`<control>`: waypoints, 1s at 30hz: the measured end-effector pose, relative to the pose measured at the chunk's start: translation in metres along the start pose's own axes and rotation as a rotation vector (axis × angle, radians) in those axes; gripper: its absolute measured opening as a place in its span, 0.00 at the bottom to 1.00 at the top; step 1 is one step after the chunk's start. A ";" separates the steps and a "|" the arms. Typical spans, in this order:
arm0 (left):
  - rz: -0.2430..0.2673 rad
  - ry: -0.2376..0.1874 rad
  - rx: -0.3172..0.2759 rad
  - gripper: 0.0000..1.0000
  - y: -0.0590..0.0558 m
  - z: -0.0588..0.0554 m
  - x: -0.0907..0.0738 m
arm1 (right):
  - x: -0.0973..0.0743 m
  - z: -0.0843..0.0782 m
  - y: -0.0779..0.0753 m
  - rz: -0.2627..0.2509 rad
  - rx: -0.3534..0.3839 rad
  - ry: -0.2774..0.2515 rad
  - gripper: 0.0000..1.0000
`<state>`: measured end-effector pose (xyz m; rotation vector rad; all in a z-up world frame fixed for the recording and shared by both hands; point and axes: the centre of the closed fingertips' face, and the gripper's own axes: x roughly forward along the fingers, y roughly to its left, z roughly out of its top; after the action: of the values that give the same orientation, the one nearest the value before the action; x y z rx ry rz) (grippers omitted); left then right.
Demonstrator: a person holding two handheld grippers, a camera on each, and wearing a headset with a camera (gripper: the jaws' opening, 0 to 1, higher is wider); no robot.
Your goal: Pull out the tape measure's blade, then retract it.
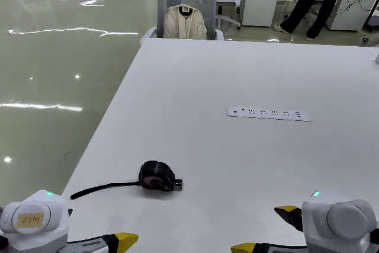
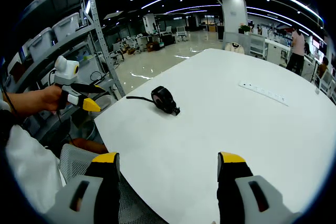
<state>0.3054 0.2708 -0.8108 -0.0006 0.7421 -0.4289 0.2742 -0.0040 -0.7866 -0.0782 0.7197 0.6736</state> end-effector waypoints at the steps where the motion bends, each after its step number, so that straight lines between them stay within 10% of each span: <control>1: 0.000 0.000 0.001 0.96 0.000 0.000 0.001 | 0.001 0.000 0.000 0.001 -0.002 0.004 0.77; 30: -0.047 0.022 0.052 0.93 0.005 0.016 0.035 | 0.032 0.008 -0.011 0.027 -0.044 0.055 0.75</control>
<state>0.3404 0.2603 -0.8224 0.0357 0.7539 -0.4935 0.3034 0.0069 -0.8029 -0.1282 0.7595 0.7151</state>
